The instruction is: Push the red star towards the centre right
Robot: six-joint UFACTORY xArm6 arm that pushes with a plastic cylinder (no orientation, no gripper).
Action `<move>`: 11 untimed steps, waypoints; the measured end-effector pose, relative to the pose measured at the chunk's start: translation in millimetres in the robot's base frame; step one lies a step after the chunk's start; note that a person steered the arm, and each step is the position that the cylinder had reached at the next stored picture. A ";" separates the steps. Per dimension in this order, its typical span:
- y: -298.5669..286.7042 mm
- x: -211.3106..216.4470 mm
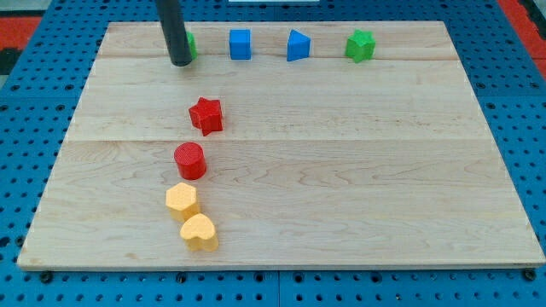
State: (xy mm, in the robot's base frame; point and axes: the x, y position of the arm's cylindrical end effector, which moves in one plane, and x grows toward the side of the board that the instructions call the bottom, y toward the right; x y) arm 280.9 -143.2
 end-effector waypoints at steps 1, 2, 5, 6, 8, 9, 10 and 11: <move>-17.1 -13.2; -26.8 1.2; 70.1 128.7; 174.7 128.8; 197.2 107.1; 223.2 124.4; 222.8 111.0; 222.8 93.5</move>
